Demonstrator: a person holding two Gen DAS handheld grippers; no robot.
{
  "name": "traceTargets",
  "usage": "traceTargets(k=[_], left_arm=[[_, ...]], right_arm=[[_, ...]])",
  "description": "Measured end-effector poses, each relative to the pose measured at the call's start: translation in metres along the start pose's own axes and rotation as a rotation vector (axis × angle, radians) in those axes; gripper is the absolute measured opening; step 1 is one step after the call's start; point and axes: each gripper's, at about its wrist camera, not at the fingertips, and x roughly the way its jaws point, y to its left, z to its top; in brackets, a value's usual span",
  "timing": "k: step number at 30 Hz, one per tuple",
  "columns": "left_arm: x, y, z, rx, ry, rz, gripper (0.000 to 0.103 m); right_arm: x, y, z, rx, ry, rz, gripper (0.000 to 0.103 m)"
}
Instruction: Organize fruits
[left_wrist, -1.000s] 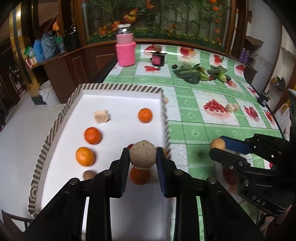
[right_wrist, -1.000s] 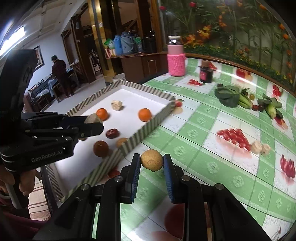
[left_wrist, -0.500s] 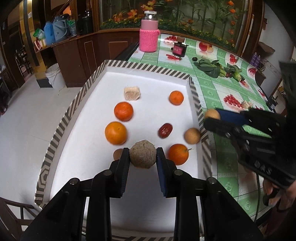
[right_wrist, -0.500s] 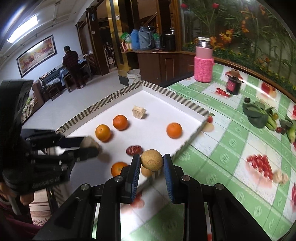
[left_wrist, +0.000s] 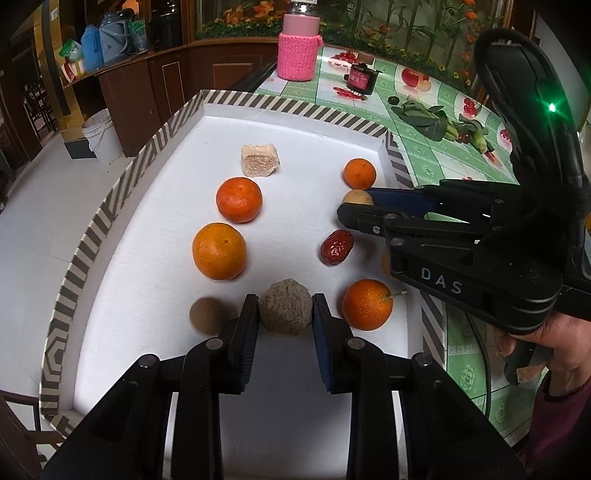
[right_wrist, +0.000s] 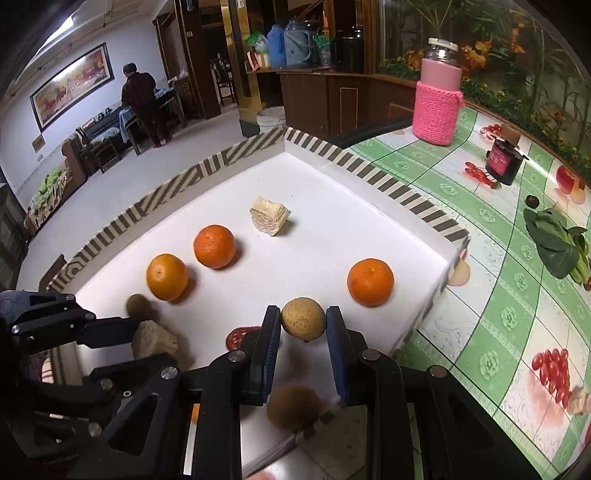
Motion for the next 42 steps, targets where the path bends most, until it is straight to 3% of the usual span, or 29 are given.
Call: traceTargets(k=[5, 13, 15, 17, 21, 26, 31, 42], left_arm=[[0.005, 0.001, 0.0, -0.005, 0.008, 0.008, 0.026], [0.005, 0.004, 0.001, -0.031, 0.006, 0.028, 0.027], [0.004, 0.003, 0.001, -0.029, -0.001, 0.05, 0.035], [0.0, 0.002, 0.001, -0.033, -0.016, 0.063, 0.055], [-0.008, -0.001, 0.005, -0.038, -0.055, 0.093, 0.072], [-0.018, -0.012, 0.011, -0.03, -0.098, 0.106, 0.072], [-0.021, -0.031, 0.016, -0.011, -0.122, 0.094, 0.072], [-0.01, -0.113, 0.023, 0.106, -0.098, -0.016, 0.072]], right_arm=[[0.005, 0.003, 0.001, -0.003, -0.001, -0.007, 0.027], [-0.012, 0.003, -0.004, 0.019, -0.032, -0.013, 0.045], [-0.022, 0.004, -0.006, 0.025, -0.051, -0.012, 0.049], [-0.035, 0.003, -0.01, 0.035, -0.08, -0.012, 0.054], [-0.06, -0.001, -0.019, 0.061, -0.131, -0.013, 0.069], [-0.088, -0.01, -0.035, 0.083, -0.17, -0.045, 0.072], [-0.115, -0.036, -0.061, 0.187, -0.218, -0.06, 0.078], [-0.143, -0.105, -0.133, 0.335, -0.159, -0.195, 0.078]])
